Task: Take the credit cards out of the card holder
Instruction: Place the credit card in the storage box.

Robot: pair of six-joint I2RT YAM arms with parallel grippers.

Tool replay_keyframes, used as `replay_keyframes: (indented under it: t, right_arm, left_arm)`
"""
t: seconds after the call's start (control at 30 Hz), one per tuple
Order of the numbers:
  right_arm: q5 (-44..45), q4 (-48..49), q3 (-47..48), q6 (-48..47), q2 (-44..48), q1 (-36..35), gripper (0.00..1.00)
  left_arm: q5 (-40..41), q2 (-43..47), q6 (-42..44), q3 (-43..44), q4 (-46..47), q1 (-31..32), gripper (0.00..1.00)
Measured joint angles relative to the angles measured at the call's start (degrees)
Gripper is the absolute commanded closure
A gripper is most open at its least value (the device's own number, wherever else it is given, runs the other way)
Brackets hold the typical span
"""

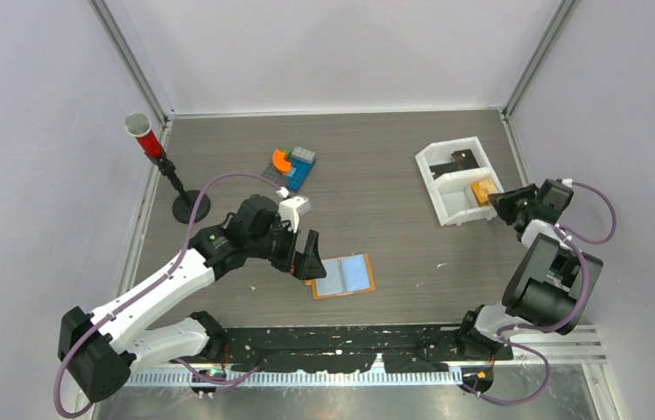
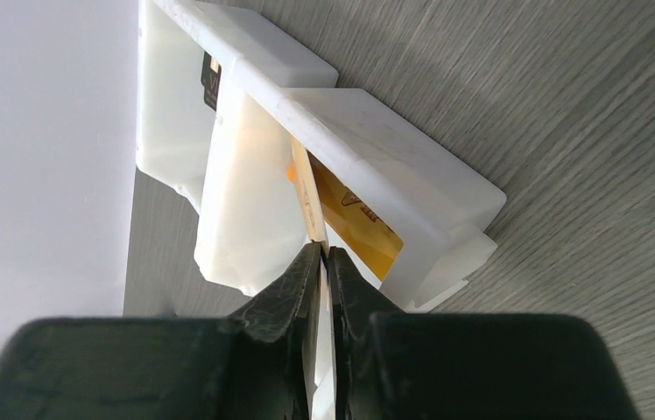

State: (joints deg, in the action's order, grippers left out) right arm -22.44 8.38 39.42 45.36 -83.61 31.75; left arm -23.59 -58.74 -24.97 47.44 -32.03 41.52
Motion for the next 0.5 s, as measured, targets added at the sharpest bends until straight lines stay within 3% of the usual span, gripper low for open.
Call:
replay_keyframes:
  t: [0.27, 0.5]
  right_arm:
    - [1.6, -0.5, -0.1, 1.2, 0.5, 0.0, 0.76]
    - [2.8, -1.0, -0.1, 1.6, 1.2, 0.0, 0.75]
  left_arm:
    - [0.0, 0.1, 0.1, 0.1, -0.6, 0.0, 0.01]
    - [0.1, 0.2, 0.1, 0.1, -1.2, 0.0, 0.01]
